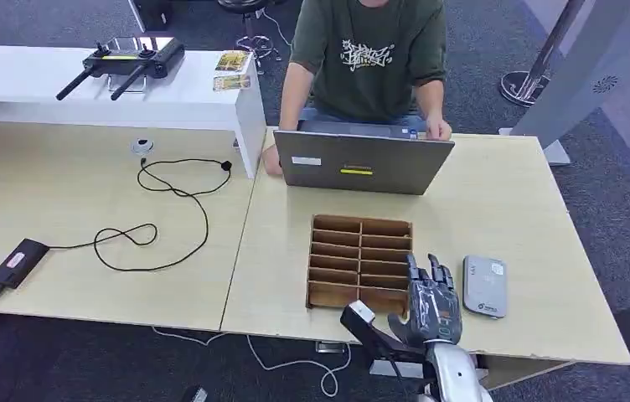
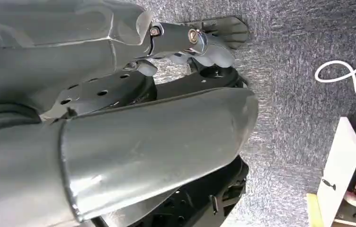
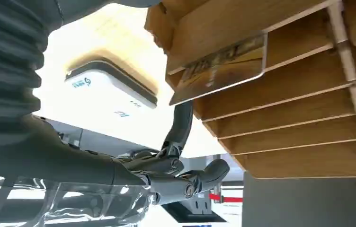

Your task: Pass the card to the sensor for recognition and then transmit it.

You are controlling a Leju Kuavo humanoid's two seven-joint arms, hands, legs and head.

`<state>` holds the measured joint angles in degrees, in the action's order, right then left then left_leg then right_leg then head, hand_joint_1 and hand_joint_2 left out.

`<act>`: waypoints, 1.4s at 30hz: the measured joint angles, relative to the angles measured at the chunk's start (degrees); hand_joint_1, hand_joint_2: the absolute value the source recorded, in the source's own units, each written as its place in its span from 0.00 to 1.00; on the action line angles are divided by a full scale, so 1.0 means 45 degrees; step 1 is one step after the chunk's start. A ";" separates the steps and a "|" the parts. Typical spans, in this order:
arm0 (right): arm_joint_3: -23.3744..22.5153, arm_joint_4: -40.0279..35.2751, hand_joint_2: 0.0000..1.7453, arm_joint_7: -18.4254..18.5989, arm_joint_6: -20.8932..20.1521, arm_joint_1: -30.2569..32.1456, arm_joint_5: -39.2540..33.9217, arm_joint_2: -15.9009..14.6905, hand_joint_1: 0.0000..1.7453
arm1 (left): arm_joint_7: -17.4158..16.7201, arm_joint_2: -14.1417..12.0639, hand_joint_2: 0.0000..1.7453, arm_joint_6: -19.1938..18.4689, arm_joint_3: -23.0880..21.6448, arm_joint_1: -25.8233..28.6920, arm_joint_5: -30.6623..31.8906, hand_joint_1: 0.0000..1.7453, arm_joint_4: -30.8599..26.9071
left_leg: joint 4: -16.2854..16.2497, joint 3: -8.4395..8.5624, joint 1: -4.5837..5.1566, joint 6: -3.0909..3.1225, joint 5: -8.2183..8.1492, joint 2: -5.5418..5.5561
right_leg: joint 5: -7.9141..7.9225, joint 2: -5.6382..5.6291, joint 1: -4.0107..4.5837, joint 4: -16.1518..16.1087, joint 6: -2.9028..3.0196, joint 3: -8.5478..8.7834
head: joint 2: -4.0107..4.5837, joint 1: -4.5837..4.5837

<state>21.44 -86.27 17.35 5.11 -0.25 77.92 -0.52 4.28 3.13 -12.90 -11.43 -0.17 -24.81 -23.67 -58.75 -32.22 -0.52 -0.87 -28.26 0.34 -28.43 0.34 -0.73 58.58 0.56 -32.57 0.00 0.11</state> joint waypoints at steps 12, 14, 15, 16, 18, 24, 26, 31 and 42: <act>0.0544 0.0053 1.00 -0.0155 -0.0015 -0.0078 0.0092 0.0000 0.00 | 0.0029 0.0000 0.00 0.0000 0.0000 -0.0009 -0.0010 0.00 0.0000 | 0.0000 0.0000 0.0000 0.0000 0.0000 0.0000 | 0.0000 0.0000 0.0000 0.0000 0.0000 0.0000 | 0.0000 0.0000; 0.0583 0.0053 1.00 -0.0155 -0.0015 -0.0078 0.0146 0.0000 0.00 | 0.0083 0.0000 0.00 0.0000 0.0000 -0.0009 -0.0015 0.00 0.0000 | 0.0000 0.0000 0.0000 0.0000 0.0000 0.0000 | 0.0000 0.0000 0.0000 -0.0001 0.0000 0.0000 | 0.0000 0.0000; 0.0607 0.0053 1.00 -0.0160 -0.0015 -0.0076 0.0165 0.0000 0.00 | 0.0087 0.0000 0.00 0.0000 0.0000 -0.0009 -0.0019 0.00 0.0000 | 0.0000 0.0000 0.0000 0.0000 0.0000 0.0000 | 0.0000 0.0000 0.0000 -0.0001 0.0000 0.0000 | 0.0000 0.0000; 0.0641 0.0053 1.00 -0.0160 -0.0015 -0.0073 0.0199 0.0000 0.00 | 0.0087 0.0000 0.00 0.0000 0.0000 -0.0009 -0.0019 0.00 0.0000 | 0.0000 0.0001 0.0000 0.0000 0.0000 0.0000 | 0.0000 0.0000 0.0000 -0.0001 0.0000 0.0000 | 0.0000 0.0000; 0.0709 0.0053 1.00 -0.0160 -0.0019 -0.0071 0.0238 0.0000 0.00 | 0.0092 0.0000 0.00 0.0000 0.0000 -0.0009 -0.0029 0.00 0.0000 | 0.0000 0.0001 0.0000 0.0000 0.0000 0.0000 | 0.0000 0.0000 0.0000 0.0000 0.0000 0.0000 | 0.0000 0.0000; 0.0772 0.0063 1.00 -0.0126 -0.0151 -0.0090 0.0238 0.0000 0.00 | 0.0092 0.0000 0.00 0.0000 0.0000 -0.0009 -0.0049 0.00 0.0000 | 0.0000 0.0001 0.0000 0.0000 0.0000 0.0000 | 0.0000 0.0000 0.0000 0.0000 0.0000 0.0000 | 0.0000 -0.0005; 0.0772 0.0097 1.00 -0.0121 -0.0185 -0.0108 0.0238 0.0000 0.00 | 0.0092 0.0000 0.00 0.0000 0.0000 -0.0009 -0.0049 0.00 0.0000 | 0.0000 0.0000 0.0000 0.0000 0.0000 0.0000 | 0.0000 0.0000 0.0000 0.0000 0.0000 0.0000 | 0.0000 0.0000; 0.0757 0.0272 1.00 -0.0009 -0.0165 -0.0201 0.0248 0.0000 0.00 | 0.0102 0.0000 0.00 0.0000 0.0000 -0.0007 -0.0049 0.00 0.0000 | 0.0000 0.0001 0.0000 0.0000 0.0000 0.0000 | 0.0000 0.0000 0.0000 0.0000 0.0000 0.0000 | 0.0000 0.0000; 0.0660 0.0520 1.00 0.0073 -0.0146 -0.0370 0.0238 0.0000 0.00 | 0.0112 0.0000 0.00 0.0000 0.0000 -0.0008 -0.0049 0.00 0.0000 | 0.0000 0.0001 0.0000 0.0000 0.0000 0.0000 | 0.0000 0.0000 0.0000 0.0000 0.0000 0.0000 | 0.0000 0.0000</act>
<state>24.41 -83.93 17.68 4.46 -1.92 78.99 -0.52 4.79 3.13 -12.90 -11.43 -0.21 -25.03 -23.67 -58.75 -32.21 -0.53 -0.87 -28.26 0.34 -28.43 0.34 -0.73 58.58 0.56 -32.57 0.00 0.11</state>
